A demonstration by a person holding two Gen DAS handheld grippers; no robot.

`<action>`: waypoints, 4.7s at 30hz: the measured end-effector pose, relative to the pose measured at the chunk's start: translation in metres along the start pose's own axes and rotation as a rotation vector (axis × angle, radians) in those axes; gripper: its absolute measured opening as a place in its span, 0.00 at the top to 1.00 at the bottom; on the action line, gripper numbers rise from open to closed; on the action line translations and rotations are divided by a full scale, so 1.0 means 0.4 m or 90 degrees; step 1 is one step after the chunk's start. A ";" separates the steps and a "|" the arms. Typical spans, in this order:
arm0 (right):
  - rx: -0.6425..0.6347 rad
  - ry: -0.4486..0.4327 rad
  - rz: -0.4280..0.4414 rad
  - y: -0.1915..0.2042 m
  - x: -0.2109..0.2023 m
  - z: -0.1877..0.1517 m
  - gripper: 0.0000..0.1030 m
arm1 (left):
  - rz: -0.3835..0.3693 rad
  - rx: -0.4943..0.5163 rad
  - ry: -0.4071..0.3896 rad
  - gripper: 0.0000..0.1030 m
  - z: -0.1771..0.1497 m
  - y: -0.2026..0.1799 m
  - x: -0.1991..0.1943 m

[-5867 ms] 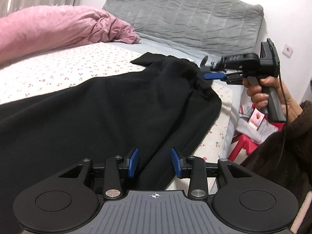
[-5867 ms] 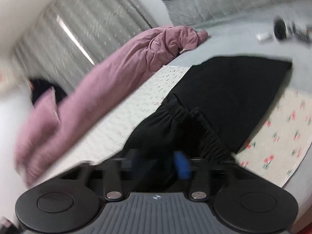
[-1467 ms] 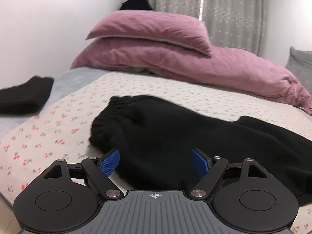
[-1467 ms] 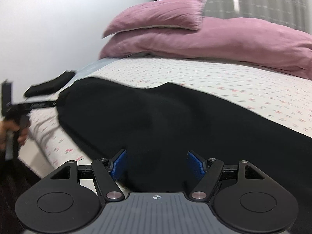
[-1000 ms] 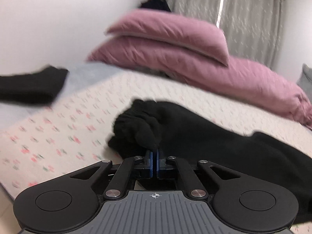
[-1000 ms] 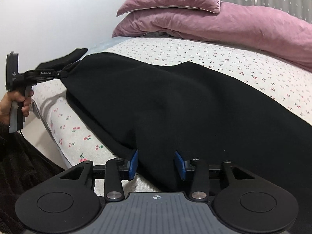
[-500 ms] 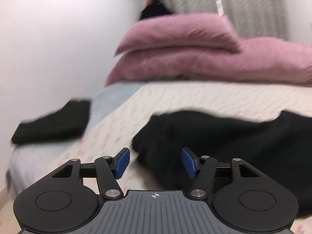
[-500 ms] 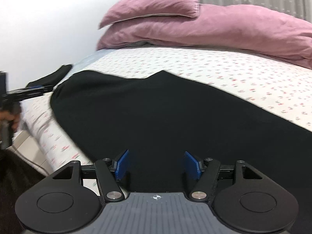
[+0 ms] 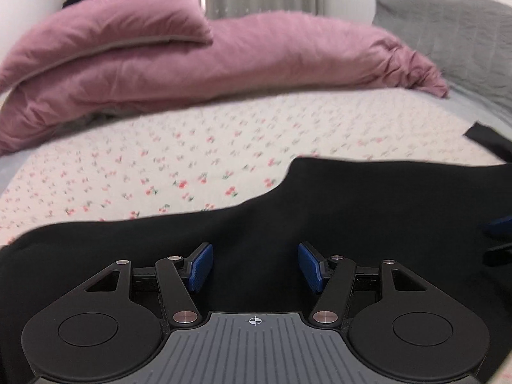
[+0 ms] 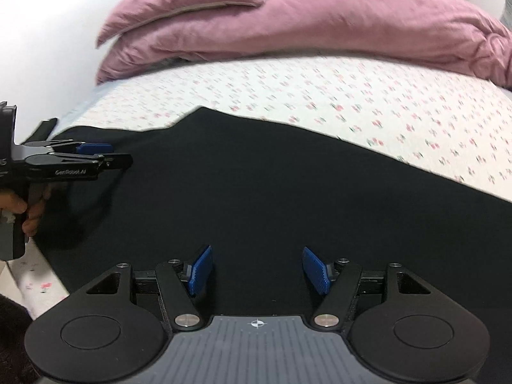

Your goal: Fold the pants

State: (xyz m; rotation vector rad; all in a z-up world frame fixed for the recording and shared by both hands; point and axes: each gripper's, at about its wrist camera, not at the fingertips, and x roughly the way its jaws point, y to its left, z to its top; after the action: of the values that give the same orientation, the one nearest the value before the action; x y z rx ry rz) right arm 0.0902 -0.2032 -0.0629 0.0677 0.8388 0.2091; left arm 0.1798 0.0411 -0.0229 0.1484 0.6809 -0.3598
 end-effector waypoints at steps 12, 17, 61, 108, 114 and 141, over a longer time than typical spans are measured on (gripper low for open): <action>-0.095 -0.019 -0.035 0.031 0.003 -0.024 0.36 | 0.199 -0.140 -0.028 0.54 -0.020 0.255 0.029; -0.115 -0.060 -0.074 0.021 -0.014 -0.022 0.35 | 0.199 -0.077 -0.049 0.50 -0.025 0.170 -0.032; 0.580 -0.153 -0.217 -0.510 -0.364 -0.268 0.53 | -0.064 -0.158 0.012 0.03 -0.129 -0.110 -0.118; -0.034 -0.029 0.171 0.055 -0.118 0.059 0.67 | -0.480 -0.468 0.005 0.07 -0.091 -0.103 0.108; -0.026 -0.091 0.099 0.017 -0.157 0.048 0.57 | -0.507 -0.491 0.012 0.07 -0.085 -0.111 0.129; -0.033 -0.079 0.148 -0.049 -0.088 0.103 0.51 | -0.431 -0.485 0.082 0.79 -0.055 -0.159 0.173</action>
State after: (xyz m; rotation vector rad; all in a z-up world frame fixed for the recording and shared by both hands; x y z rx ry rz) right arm 0.1011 -0.2287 -0.0127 0.1289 0.7014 0.4410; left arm 0.1931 -0.0314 -0.0849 -0.8085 0.9450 -0.7132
